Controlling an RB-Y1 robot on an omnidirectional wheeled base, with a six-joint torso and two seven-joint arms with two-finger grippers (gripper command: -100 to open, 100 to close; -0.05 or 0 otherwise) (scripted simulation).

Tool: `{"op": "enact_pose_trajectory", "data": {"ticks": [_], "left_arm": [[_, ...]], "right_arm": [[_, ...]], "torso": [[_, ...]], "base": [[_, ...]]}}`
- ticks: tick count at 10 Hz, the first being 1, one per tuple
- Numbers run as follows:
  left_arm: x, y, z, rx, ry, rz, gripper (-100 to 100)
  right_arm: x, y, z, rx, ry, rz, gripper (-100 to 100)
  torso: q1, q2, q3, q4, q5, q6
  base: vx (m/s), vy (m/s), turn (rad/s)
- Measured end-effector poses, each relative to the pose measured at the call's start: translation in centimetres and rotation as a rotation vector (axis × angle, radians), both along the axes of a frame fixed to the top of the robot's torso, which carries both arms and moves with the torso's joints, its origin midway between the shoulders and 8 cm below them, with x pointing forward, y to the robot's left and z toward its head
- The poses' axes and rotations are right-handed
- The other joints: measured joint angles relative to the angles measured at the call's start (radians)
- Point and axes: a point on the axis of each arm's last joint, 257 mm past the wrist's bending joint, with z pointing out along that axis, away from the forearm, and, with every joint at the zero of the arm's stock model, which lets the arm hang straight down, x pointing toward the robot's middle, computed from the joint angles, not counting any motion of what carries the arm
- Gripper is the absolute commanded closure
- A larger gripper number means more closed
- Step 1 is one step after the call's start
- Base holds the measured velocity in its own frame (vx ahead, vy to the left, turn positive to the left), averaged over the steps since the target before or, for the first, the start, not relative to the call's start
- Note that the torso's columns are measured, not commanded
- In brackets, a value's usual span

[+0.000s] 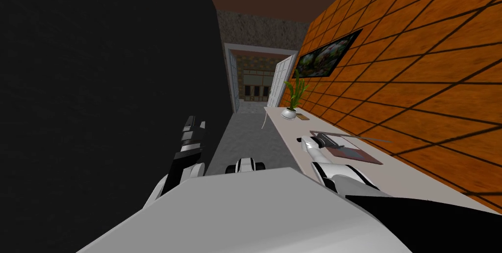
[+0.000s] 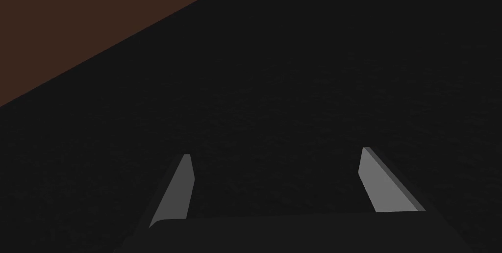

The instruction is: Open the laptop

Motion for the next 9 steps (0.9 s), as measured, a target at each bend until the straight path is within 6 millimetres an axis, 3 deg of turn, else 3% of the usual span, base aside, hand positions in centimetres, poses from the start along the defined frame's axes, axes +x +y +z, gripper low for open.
{"op": "enact_pose_trajectory", "data": {"ticks": [4, 9], "left_arm": [[0.0, 0.0, 0.0, 0.000, 0.000, 0.000, 0], [0.0, 0.0, 0.0, 0.000, 0.000, 0.000, 0]], "right_arm": [[2.3, -0.7, 4.9, -0.131, 0.074, 0.111, -100], [5.0, -0.7, 9.0, -0.259, 0.180, 0.234, -100]], "torso": [[-0.001, 0.001, 0.001, 0.000, -0.001, 0.001], [-0.001, 0.001, 0.001, 0.000, -0.001, 0.001]], "base": [[-0.058, -0.034, 0.008], [-0.048, -0.025, 0.007]]}}
